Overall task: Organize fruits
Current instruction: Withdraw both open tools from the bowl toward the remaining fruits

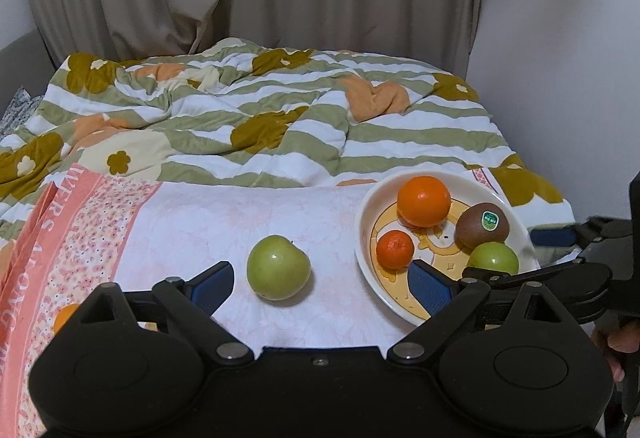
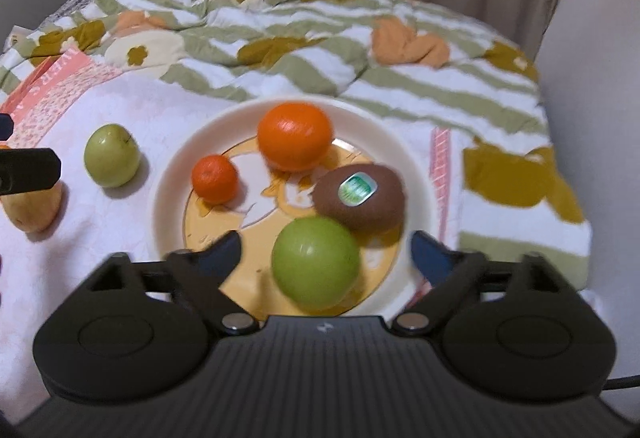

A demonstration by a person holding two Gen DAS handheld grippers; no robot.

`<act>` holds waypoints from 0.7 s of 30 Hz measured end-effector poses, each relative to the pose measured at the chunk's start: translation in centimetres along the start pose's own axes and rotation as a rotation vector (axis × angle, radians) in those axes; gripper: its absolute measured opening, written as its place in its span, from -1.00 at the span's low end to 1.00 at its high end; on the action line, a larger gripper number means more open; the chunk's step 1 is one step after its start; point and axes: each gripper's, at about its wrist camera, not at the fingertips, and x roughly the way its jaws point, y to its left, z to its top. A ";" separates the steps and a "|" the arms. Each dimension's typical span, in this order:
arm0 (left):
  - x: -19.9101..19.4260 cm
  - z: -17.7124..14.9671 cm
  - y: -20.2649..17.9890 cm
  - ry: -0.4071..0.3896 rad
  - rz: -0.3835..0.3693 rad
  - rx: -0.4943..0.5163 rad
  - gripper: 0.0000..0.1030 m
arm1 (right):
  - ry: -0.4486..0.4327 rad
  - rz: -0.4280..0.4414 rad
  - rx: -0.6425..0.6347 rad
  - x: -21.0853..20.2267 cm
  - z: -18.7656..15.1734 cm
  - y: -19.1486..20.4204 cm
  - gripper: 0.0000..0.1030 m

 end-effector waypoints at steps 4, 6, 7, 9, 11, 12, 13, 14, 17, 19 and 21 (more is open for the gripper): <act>-1.0 -0.1 -0.4 -0.016 -0.007 0.003 0.87 | -0.009 -0.002 0.016 -1.3 -0.2 -0.6 1.00; -1.6 -0.2 -0.7 -0.027 -0.010 0.005 0.87 | -0.020 -0.002 0.029 -2.2 -0.4 -0.9 1.00; -2.0 -0.2 -0.9 -0.033 -0.010 0.006 0.87 | -0.027 -0.003 0.033 -2.7 -0.5 -1.0 1.00; -2.8 -0.3 -1.2 -0.043 -0.007 0.009 0.87 | -0.040 -0.007 0.037 -3.9 -0.7 -1.1 1.00; -3.7 -0.6 -1.3 -0.057 -0.006 0.011 0.87 | -0.053 -0.012 0.037 -5.1 -0.9 -1.2 1.00; -4.2 -0.7 -1.4 -0.063 -0.006 0.011 0.87 | -0.062 -0.014 0.036 -5.7 -1.0 -1.1 1.00; -4.7 -0.9 -1.4 -0.069 -0.004 0.011 0.87 | -0.069 -0.013 0.035 -6.4 -1.2 -1.2 1.00; -5.2 -1.0 -1.4 -0.074 -0.002 0.011 0.87 | -0.073 -0.013 0.036 -6.9 -1.3 -1.2 1.00; -6.9 -1.7 -1.3 -0.097 0.012 0.009 0.87 | -0.086 -0.008 0.041 -8.4 -1.6 -1.2 1.00; -8.2 -2.1 -1.1 -0.117 0.028 0.004 0.87 | -0.096 0.003 0.047 -9.3 -1.8 -1.2 1.00; -9.4 -2.5 -0.6 -0.130 0.045 -0.006 0.87 | -0.104 0.018 0.048 -10.2 -1.8 -1.0 1.00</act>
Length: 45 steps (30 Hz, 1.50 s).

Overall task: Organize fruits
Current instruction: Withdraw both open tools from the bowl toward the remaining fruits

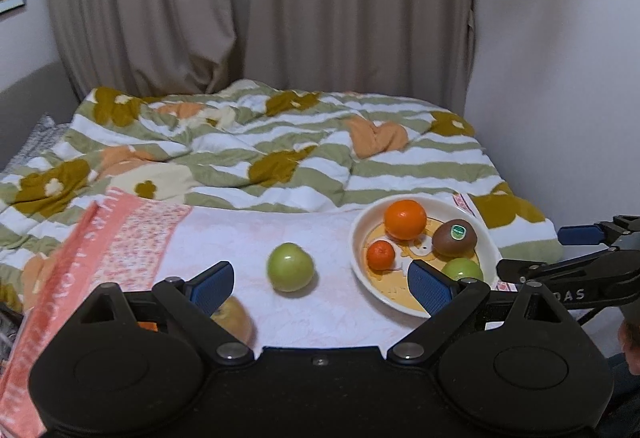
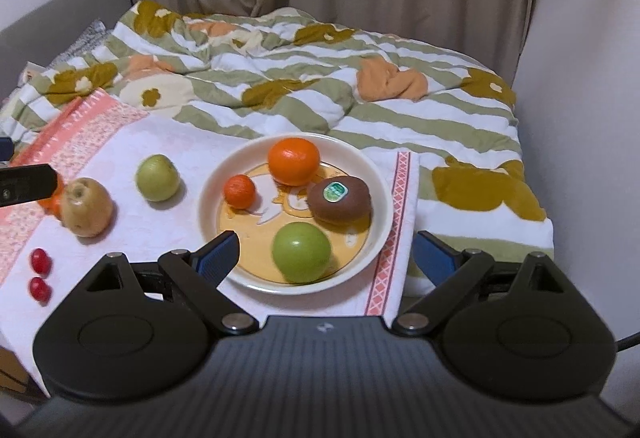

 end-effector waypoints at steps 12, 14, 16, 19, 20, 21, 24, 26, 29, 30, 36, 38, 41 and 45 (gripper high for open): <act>-7.0 -1.9 6.5 -0.077 0.129 -0.036 0.93 | -0.079 0.069 -0.002 -4.8 0.7 3.6 1.00; -7.7 -2.2 8.2 -0.090 0.141 -0.037 0.94 | -0.087 0.071 0.000 -5.6 0.8 4.7 1.00; -8.2 -2.6 10.0 -0.101 0.149 -0.035 0.95 | -0.099 0.063 -0.006 -6.2 0.8 5.9 1.00; -8.5 -3.0 12.9 -0.117 0.137 -0.032 0.98 | -0.114 0.038 -0.009 -7.1 0.6 8.0 1.00; -8.5 -3.1 13.8 -0.118 0.124 -0.027 0.98 | -0.118 0.031 -0.003 -7.3 0.5 8.8 1.00; -8.3 -3.1 14.8 -0.120 0.108 -0.021 1.00 | -0.121 0.024 0.007 -7.5 0.4 9.5 1.00; -7.6 -3.3 17.2 -0.099 0.069 0.002 1.00 | -0.115 0.002 0.051 -7.6 -0.3 12.1 1.00; -7.0 -3.4 18.7 -0.088 0.039 0.025 1.00 | -0.111 -0.007 0.078 -7.5 -0.9 14.0 1.00; -5.7 -3.6 20.5 -0.072 -0.006 0.076 1.00 | -0.089 -0.037 0.091 -7.0 -1.7 16.6 1.00; -5.2 -3.6 21.0 -0.063 -0.020 0.092 1.00 | -0.081 -0.047 0.094 -6.9 -2.1 17.6 1.00; -2.3 -3.9 23.7 -0.031 -0.112 0.205 1.00 | -0.044 -0.086 0.151 -6.1 -3.9 22.3 1.00; -1.3 -3.8 24.5 -0.027 -0.148 0.235 1.00 | -0.031 -0.101 0.171 -5.8 -4.4 23.8 1.00; 0.3 -3.7 25.4 -0.015 -0.198 0.277 1.00 | -0.010 -0.118 0.187 -5.2 -5.0 25.9 1.00; 2.8 -3.6 25.9 0.011 -0.252 0.332 1.00 | 0.010 -0.128 0.191 -4.1 -5.5 28.4 1.00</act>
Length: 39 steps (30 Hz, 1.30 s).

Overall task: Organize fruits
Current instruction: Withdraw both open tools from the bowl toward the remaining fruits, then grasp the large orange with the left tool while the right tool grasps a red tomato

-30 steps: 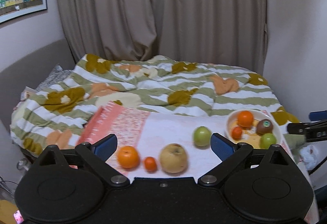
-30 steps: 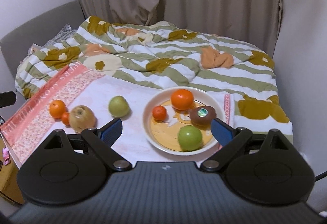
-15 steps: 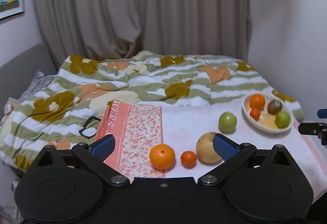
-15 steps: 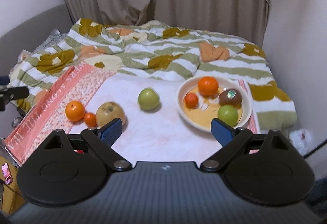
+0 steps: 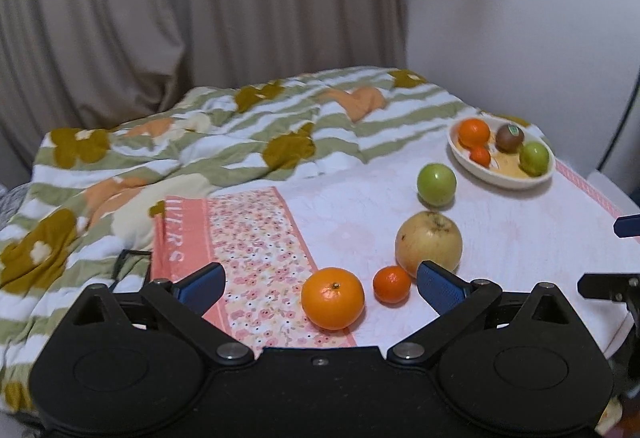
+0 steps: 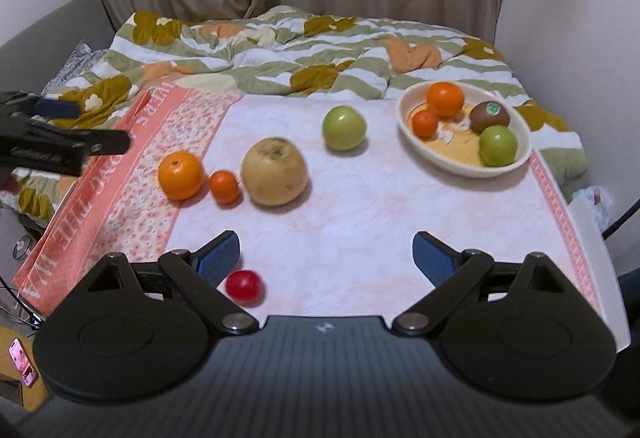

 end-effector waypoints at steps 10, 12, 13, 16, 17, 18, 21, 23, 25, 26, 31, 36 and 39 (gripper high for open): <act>6.5 -1.4 0.8 0.094 -0.017 0.087 1.00 | 0.107 0.005 -0.114 4.6 -2.2 4.3 1.00; 7.4 -1.5 0.7 0.112 -0.020 0.096 1.00 | 0.121 0.023 -0.111 5.4 -2.4 4.5 1.00; 7.7 -1.6 0.6 0.118 -0.024 0.099 1.00 | 0.127 0.033 -0.109 5.9 -2.5 4.7 1.00; 8.9 -1.9 0.2 0.136 -0.034 0.105 0.98 | 0.148 0.050 -0.119 7.1 -3.0 5.1 0.90; 9.3 -1.9 0.1 0.145 -0.038 0.106 0.96 | 0.156 0.051 -0.123 7.4 -3.1 5.2 0.86; 9.6 -2.0 0.1 0.152 -0.039 0.105 0.96 | 0.163 0.054 -0.124 7.6 -3.2 5.3 0.82; 10.4 -2.0 0.0 0.160 -0.049 0.106 0.84 | 0.178 0.062 -0.118 8.0 -3.3 5.3 0.73; 10.9 -2.1 -0.1 0.169 -0.054 0.104 0.78 | 0.185 0.062 -0.116 8.3 -3.4 5.4 0.64; 11.2 -2.1 -0.2 0.175 -0.062 0.102 0.66 | 0.196 0.063 -0.111 8.6 -3.5 5.3 0.54; 11.3 -2.1 -0.3 0.177 -0.062 0.103 0.65 | 0.200 0.063 -0.110 8.7 -3.5 5.3 0.52; 11.6 -2.3 -0.3 0.187 -0.069 0.110 0.30 | 0.205 0.073 -0.130 9.1 -3.3 5.6 0.48; 11.3 -2.6 -0.8 0.172 -0.068 0.124 0.25 | 0.210 0.082 -0.137 9.4 -3.2 6.0 0.40; 11.0 -2.9 -0.9 0.166 -0.062 0.131 0.24 | 0.209 0.085 -0.147 9.5 -3.2 6.2 0.32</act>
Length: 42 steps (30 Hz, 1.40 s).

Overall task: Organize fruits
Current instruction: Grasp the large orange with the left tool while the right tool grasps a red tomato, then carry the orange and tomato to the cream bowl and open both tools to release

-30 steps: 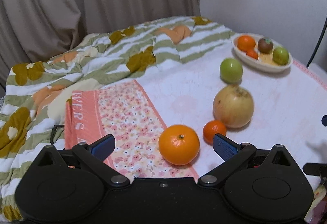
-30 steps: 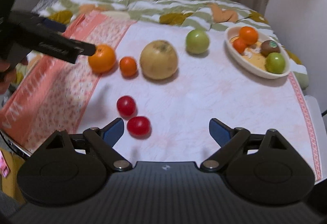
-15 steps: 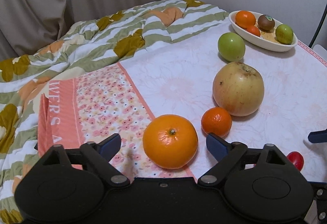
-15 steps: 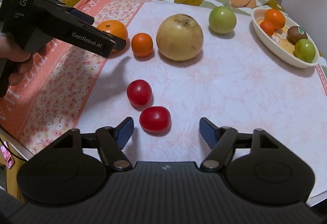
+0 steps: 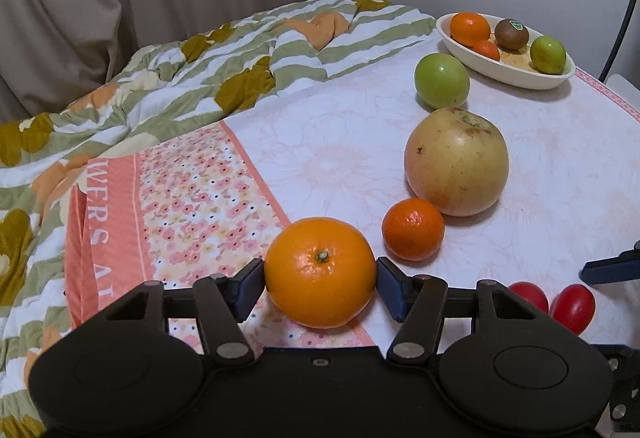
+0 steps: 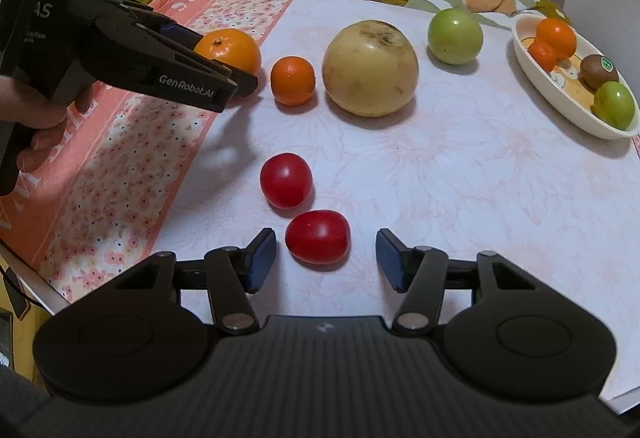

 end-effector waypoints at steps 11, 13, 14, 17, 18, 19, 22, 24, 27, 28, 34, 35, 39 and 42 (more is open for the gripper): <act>-0.9 -0.9 0.4 0.011 -0.009 -0.027 0.24 | -0.004 -0.006 -0.006 0.1 0.2 0.4 -0.02; -1.3 -1.2 0.4 0.011 -0.012 -0.038 0.24 | -0.008 -0.009 -0.002 -0.1 0.1 0.3 -0.02; -1.5 -1.3 0.4 0.010 -0.012 -0.043 0.24 | -0.010 -0.012 0.000 -0.3 0.1 0.3 -0.02; -2.1 -1.7 0.3 0.002 0.007 -0.054 0.24 | -0.017 -0.016 0.007 -0.7 0.1 0.3 -0.02; -2.3 -1.8 0.2 -0.002 0.013 -0.056 0.24 | -0.021 -0.016 0.010 -0.9 0.2 0.2 -0.02; -2.5 -1.9 0.2 -0.004 0.014 -0.062 0.24 | -0.024 -0.018 0.011 -1.1 0.2 0.2 -0.02; -3.5 -2.0 0.3 -0.022 0.022 -0.082 0.24 | -0.037 -0.026 0.013 -1.9 0.2 0.3 -0.02; -4.2 -1.9 0.3 -0.039 0.031 -0.095 0.24 | -0.047 -0.030 0.018 -2.5 0.2 0.3 -0.02; -5.5 -1.7 0.2 -0.069 0.051 -0.110 0.24 | -0.063 -0.035 0.034 -3.6 0.1 0.0 -0.02; -5.9 -1.6 0.2 -0.077 0.057 -0.115 0.24 | -0.068 -0.038 0.040 -4.0 0.2 -0.2 -0.02; -9.1 -0.7 -0.6 -0.139 0.087 -0.148 0.24 | -0.110 -0.057 0.051 -6.7 0.4 -1.7 -0.02; -9.7 -0.6 -0.8 -0.150 0.087 -0.160 0.24 | -0.118 -0.053 0.048 -7.1 0.5 -2.1 -0.02; -11.8 0.3 -2.4 -0.180 0.090 -0.189 0.24 | -0.150 -0.061 0.040 -8.6 0.6 -4.3 -0.02; -13.0 1.1 -4.2 -0.194 0.109 -0.208 0.24 | -0.165 -0.056 0.037 -9.5 0.8 -6.5 -0.02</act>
